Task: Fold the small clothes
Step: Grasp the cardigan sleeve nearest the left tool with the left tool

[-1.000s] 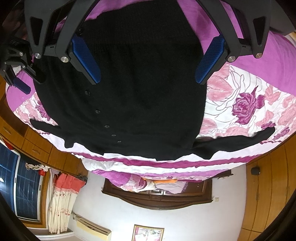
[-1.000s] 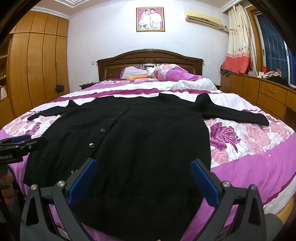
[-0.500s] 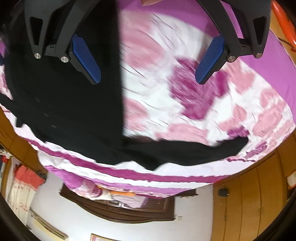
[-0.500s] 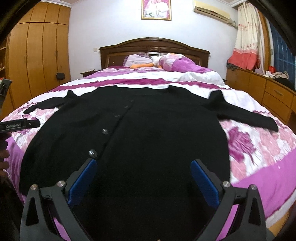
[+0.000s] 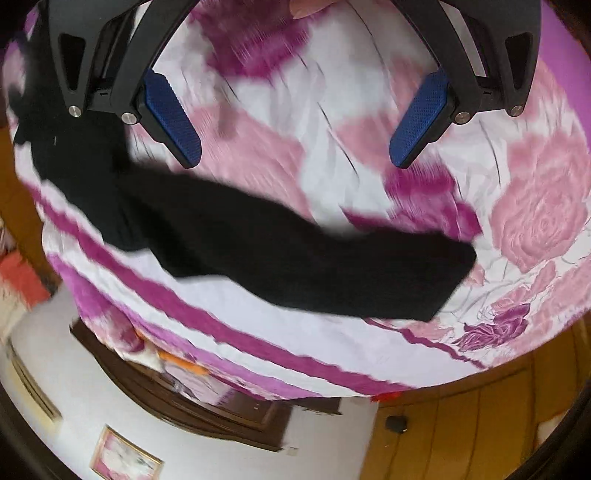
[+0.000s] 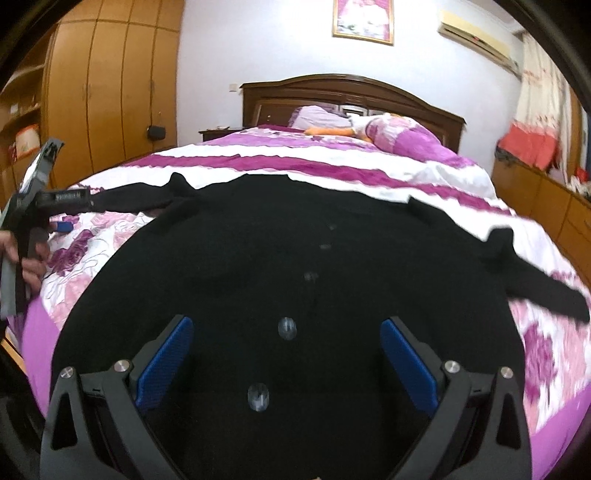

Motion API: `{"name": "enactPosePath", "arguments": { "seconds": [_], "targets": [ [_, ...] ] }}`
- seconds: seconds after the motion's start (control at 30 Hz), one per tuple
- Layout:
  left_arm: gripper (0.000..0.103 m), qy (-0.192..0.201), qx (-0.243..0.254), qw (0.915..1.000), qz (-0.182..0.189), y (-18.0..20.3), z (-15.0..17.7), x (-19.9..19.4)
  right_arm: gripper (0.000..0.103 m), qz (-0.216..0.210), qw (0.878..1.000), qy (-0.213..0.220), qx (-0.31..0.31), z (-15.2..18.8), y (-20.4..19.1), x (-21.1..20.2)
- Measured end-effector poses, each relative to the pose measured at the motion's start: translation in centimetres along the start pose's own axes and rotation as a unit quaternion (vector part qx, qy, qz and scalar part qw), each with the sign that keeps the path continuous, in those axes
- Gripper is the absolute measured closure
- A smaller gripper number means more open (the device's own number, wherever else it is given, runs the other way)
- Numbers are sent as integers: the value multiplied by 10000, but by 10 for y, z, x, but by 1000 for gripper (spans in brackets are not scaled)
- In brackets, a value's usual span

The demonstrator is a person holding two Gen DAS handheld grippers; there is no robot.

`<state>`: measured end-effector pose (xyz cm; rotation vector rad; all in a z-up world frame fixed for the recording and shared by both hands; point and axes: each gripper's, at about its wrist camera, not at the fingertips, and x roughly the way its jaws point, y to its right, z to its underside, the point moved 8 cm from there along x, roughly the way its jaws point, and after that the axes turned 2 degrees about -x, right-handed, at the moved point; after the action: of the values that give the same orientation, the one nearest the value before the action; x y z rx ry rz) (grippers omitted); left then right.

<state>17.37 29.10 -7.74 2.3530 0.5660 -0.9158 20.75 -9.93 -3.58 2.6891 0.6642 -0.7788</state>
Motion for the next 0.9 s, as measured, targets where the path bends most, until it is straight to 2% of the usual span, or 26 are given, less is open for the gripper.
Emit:
{"name": "enactPosePath", "arguments": {
  "seconds": [0.1, 0.2, 0.33, 0.47, 0.57, 0.67, 0.8, 0.83, 0.9],
  "targets": [
    [13, -36, -387, 9991, 154, -18, -19, 13, 0, -65, 9998, 76, -177, -21, -5, 14],
    [13, -105, -960, 9940, 515, -35, -33, 24, 0, -118, 9992, 166, -356, -41, -10, 27],
    [14, 102, -1572, 9832, 920, -57, -54, 35, 0, -145, 9984, 234, -502, -54, -17, 40],
    [14, 333, -1771, 9782, 1036, -76, -76, 48, 0, -297, 9980, 75, -549, -48, -27, 46],
    [16, 403, -1917, 9732, 1204, -85, -83, 52, 0, -253, 9963, 47, -823, -46, -36, 46],
    [34, 539, -2092, 9688, 1215, -94, -79, 44, 0, -213, 9948, 92, -994, -45, -43, 44],
    [49, 587, -2300, 9633, 1257, -107, -76, 43, 0, -277, 9936, -1, -1095, -44, -51, 46],
    [55, 627, -2403, 9604, 1259, -111, -78, 43, 0, -306, 9935, -17, -1092, -44, -53, 46],
    [76, 700, -2582, 9569, 1130, -119, -79, 44, 0, -366, 9936, -12, -1068, -44, -54, 44]
  ]
}}
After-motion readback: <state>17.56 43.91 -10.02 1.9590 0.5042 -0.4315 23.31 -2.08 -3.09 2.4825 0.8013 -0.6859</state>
